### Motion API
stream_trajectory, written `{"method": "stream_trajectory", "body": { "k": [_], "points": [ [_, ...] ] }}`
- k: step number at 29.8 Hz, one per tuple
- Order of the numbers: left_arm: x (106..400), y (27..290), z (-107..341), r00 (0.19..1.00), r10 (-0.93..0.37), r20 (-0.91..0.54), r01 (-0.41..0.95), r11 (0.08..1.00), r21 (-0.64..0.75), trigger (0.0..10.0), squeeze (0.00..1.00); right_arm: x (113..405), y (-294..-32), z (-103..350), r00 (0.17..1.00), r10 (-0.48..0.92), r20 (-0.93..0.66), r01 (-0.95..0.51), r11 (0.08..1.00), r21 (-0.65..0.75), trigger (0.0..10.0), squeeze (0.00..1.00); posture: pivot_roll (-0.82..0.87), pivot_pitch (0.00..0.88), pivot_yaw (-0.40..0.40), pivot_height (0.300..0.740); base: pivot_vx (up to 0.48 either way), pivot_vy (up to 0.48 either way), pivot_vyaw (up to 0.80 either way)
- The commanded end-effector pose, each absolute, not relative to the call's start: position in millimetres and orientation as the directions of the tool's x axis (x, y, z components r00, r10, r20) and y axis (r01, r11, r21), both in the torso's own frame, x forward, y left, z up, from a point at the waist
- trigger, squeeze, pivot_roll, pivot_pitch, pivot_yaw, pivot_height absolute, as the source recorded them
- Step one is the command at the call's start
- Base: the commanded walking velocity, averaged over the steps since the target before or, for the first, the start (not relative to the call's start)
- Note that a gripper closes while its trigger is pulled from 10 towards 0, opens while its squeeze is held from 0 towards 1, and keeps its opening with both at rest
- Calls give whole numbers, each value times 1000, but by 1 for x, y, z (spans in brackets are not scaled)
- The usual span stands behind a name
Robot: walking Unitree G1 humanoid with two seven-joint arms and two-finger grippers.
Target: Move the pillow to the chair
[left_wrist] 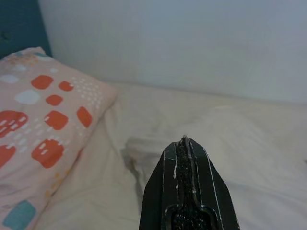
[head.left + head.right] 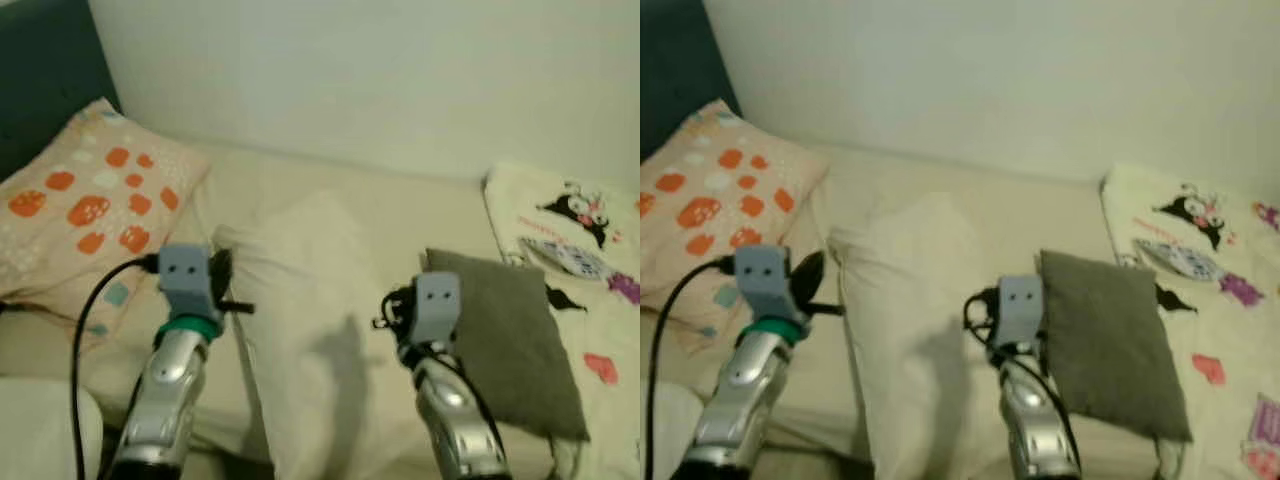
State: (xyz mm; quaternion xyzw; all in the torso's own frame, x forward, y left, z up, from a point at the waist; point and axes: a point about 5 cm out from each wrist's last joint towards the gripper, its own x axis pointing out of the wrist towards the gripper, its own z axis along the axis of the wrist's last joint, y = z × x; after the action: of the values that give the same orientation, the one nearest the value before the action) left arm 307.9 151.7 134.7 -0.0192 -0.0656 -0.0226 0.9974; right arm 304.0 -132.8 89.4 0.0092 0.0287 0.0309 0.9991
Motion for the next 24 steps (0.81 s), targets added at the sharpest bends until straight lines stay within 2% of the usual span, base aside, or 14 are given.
{"method": "stream_trajectory", "body": {
  "k": [1,6,12,20,24],
  "points": [
    [307,145,130,991,-62,115,67,997,-34,10000,0,302,-144,83,995,25,-92,-23,1000,19,10000,0,5,0,0,740,0,0,0],
    [306,142,119,994,-99,51,99,995,-9,10000,0,301,-146,81,995,10,-99,-8,1000,22,10000,0,2,0,1,740,0,0,0],
    [309,143,113,998,-68,5,68,998,8,10000,0,303,-148,81,994,7,-107,-5,1000,19,10000,0,-3,11,-6,740,0,0,0],
    [308,145,109,998,-53,-21,52,999,-5,10000,0,304,-148,83,995,-4,-99,4,1000,1,10000,0,-7,21,2,740,0,0,0],
    [307,142,109,997,-77,-18,77,996,41,10000,0,301,-148,81,995,-9,-104,8,1000,-3,10000,0,-8,25,2,740,0,0,0]
  ]
}}
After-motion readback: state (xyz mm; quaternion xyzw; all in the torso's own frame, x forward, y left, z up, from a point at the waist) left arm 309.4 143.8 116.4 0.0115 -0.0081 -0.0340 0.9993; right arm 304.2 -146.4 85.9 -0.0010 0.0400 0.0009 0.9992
